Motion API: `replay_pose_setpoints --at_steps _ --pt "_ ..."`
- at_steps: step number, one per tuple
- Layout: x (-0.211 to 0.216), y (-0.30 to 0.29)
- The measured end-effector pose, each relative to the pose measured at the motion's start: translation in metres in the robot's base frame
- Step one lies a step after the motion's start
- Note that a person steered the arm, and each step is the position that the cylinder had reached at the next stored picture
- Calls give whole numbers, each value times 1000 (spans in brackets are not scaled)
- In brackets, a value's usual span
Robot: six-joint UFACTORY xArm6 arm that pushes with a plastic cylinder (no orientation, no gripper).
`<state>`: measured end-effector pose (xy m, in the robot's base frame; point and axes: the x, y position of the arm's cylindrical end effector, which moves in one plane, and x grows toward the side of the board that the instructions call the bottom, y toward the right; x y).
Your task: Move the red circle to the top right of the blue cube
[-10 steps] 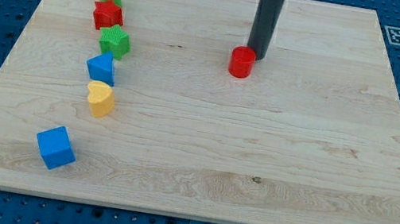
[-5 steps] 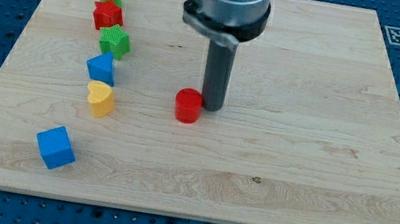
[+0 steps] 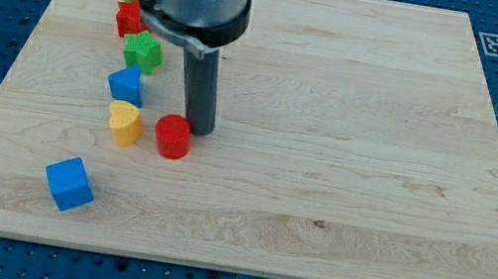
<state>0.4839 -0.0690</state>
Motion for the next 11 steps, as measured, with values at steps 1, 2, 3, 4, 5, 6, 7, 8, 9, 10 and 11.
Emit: replay_pose_setpoints --at_steps 1,2,3,4,5,6,7,8,9,10,11 --pt "20 -21" --pt "24 -27" --pt "32 -27" --pt "32 -27" --pt "33 -22" --pt "58 -3" --pt "100 0" --pt "134 -13" --pt "135 -49" --pt "134 -90" --pt "134 -141"
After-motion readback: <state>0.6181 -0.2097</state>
